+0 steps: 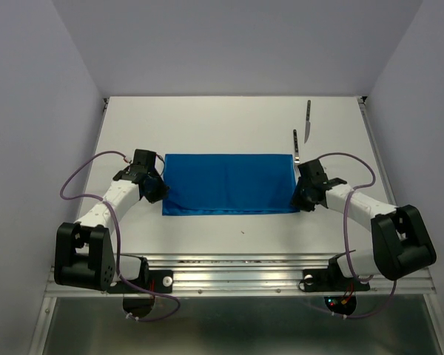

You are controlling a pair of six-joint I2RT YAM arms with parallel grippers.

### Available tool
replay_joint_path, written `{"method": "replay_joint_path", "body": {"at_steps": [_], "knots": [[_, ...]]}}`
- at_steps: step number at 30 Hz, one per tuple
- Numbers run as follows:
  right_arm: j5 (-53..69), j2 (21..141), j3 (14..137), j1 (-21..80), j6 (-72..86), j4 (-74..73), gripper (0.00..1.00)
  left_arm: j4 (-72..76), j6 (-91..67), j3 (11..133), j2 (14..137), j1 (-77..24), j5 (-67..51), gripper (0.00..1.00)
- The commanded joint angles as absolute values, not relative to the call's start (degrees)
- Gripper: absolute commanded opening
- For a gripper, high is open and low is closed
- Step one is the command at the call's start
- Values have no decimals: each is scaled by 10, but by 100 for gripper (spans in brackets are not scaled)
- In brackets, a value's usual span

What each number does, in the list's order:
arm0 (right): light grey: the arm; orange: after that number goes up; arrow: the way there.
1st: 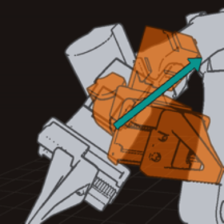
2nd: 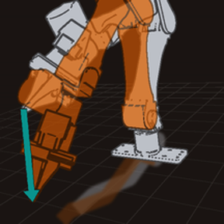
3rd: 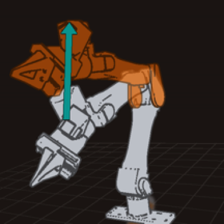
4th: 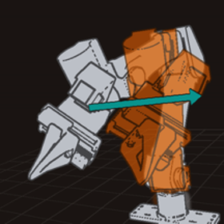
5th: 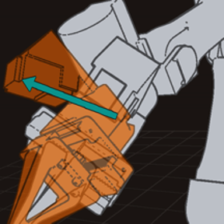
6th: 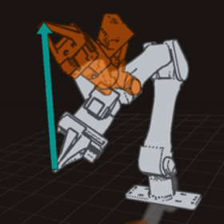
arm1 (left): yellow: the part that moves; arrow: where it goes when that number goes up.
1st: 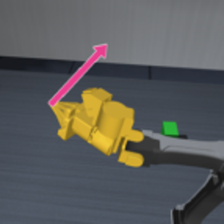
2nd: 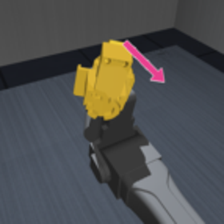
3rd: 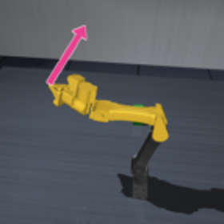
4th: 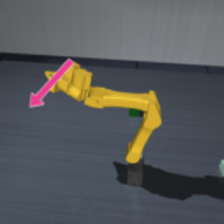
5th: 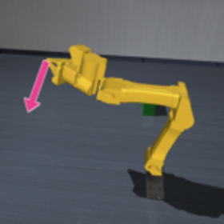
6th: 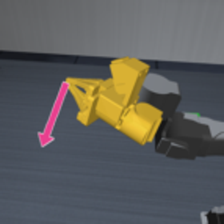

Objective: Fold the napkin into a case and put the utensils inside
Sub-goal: Fold and flatten the napkin at the center of the board.

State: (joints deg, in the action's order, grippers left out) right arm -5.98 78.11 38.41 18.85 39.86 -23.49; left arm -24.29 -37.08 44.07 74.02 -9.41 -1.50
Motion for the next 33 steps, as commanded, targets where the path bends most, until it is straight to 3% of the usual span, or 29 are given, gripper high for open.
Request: {"method": "replay_joint_path", "body": {"at_steps": [1,10,25,33], "knots": [[-61,787,383,191,392,-209,29,-248,-363,459,722,-98,-16,0],[-68,766,383,191,396,-212,1,-250,-363,461,720,-98,-16,0],[-134,676,458,191,387,-268,1,-322,-341,531,672,-98,-18,0],[-129,654,424,191,399,-272,1,-331,-350,481,635,-98,-36,0]]}}
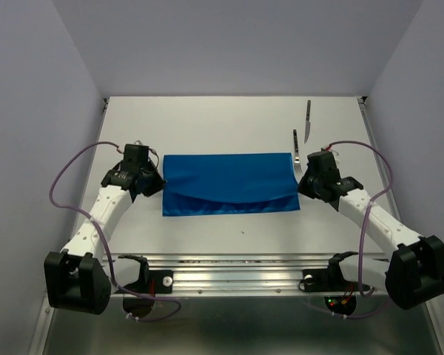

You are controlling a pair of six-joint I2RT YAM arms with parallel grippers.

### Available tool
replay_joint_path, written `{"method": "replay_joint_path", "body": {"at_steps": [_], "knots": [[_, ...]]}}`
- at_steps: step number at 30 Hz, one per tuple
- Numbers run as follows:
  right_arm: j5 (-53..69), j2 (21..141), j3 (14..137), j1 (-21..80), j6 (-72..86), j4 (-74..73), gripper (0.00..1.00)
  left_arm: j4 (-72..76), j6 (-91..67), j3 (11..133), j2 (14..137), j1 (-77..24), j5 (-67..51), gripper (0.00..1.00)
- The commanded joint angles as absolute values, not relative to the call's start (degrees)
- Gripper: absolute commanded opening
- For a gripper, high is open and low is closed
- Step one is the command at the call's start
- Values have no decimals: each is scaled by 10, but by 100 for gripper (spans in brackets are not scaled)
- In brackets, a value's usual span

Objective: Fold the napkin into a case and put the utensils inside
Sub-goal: Fold and flatten the napkin at the center of the board.

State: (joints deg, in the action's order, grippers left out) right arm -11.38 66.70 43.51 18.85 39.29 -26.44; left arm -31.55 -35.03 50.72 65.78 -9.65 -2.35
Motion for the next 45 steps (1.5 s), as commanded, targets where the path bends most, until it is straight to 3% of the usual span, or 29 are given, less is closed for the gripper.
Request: {"method": "replay_joint_path", "body": {"at_steps": [1,12,33,45], "knots": [[-128,656,419,191,401,-271,1,-322,-353,460,631,-98,-46,0],[-132,689,385,191,410,-246,1,-270,-389,393,657,-111,-78,0],[-132,670,388,191,410,-243,1,-312,-397,452,626,-111,15,0],[-105,673,359,191,408,-226,1,-281,-417,402,662,-111,3,0]]}}
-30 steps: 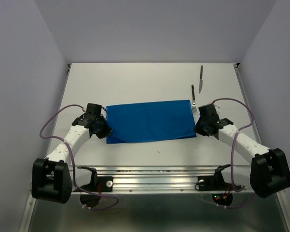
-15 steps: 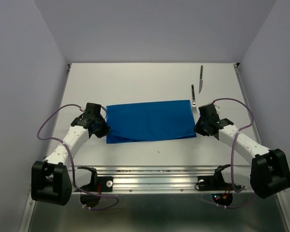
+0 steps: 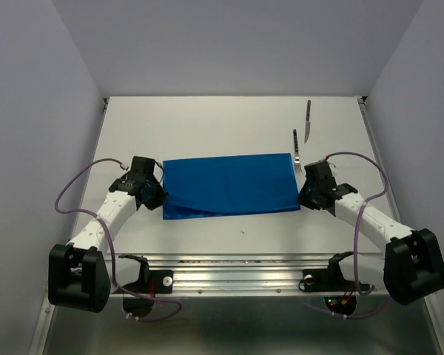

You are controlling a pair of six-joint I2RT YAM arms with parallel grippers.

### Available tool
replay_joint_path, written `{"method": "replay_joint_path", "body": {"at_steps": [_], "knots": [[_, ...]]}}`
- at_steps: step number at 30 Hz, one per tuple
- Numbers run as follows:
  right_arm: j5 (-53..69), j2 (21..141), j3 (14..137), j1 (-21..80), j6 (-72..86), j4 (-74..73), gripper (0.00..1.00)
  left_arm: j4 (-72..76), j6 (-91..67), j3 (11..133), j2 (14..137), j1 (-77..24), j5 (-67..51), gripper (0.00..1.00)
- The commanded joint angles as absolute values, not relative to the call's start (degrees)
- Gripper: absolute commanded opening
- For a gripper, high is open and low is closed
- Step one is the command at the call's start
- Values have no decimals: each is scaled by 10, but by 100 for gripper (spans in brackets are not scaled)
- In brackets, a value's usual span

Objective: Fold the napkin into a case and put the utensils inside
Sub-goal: Fold and flatten the napkin at the center of the board.

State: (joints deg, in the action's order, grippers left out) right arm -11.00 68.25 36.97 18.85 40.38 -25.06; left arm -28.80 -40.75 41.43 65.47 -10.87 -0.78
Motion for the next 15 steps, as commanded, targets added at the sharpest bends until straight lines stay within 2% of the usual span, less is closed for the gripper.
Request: {"method": "replay_joint_path", "body": {"at_steps": [1,3,4,6,8,11,15], "knots": [[-101,674,357,191,409,-225,15,-283,-417,402,669,-111,3,15],[-101,674,358,191,406,-227,29,-287,-417,407,678,-111,3,40],[-104,672,360,191,405,-228,37,-289,-415,415,681,-111,3,61],[-120,670,369,191,400,-233,52,-294,-414,427,679,-111,3,73],[-135,667,392,191,393,-246,58,-295,-412,455,672,-111,4,75],[-149,671,428,191,375,-251,59,-299,-407,498,674,-111,21,74],[-131,703,472,191,361,-235,56,-280,-391,539,709,-112,8,64]]}}
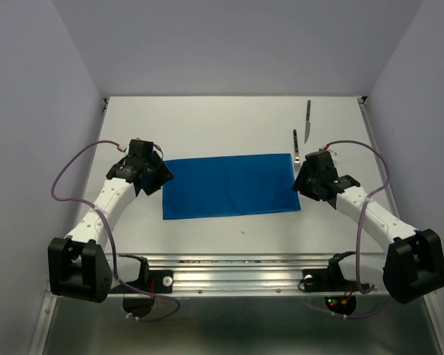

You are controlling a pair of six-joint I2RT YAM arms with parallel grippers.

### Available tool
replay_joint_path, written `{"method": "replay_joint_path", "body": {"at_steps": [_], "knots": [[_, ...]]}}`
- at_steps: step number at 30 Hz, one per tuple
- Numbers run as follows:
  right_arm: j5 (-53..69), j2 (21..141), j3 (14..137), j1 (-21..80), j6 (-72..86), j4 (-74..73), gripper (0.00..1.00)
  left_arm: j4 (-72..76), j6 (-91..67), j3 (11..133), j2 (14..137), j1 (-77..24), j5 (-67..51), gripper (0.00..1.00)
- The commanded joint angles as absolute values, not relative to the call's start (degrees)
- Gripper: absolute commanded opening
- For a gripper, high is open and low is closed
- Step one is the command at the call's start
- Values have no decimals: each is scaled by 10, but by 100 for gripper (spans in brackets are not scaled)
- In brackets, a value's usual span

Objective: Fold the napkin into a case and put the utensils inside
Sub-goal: Fold and flatten the napkin at the center of the board, then smooth out the rectangle-folded napkin at the center of the board.

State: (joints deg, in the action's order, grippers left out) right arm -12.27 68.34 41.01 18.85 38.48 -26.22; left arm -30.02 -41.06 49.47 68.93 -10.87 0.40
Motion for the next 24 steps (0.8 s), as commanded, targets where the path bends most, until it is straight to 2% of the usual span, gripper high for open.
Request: {"method": "replay_joint_path", "body": {"at_steps": [1,2,3,5,10,15,23,24], "knots": [[-120,713,482,191,359,-231,50,-266,-389,544,729,-113,3,61],[-109,736,492,191,349,-217,47,-258,-382,556,742,-113,3,52],[-91,750,510,191,346,-208,40,-251,-379,564,756,-116,-23,48],[-67,782,532,191,340,-187,35,-236,-374,587,797,-123,-37,40],[58,900,604,198,334,-133,31,-195,-363,636,894,-164,-90,40],[88,1013,728,243,323,-134,28,-158,-363,703,986,-201,-128,40],[132,1178,890,274,329,-138,22,-114,-378,793,1111,-206,-166,37],[144,1228,939,274,336,-141,21,-114,-379,820,1141,-206,-165,37]]}}
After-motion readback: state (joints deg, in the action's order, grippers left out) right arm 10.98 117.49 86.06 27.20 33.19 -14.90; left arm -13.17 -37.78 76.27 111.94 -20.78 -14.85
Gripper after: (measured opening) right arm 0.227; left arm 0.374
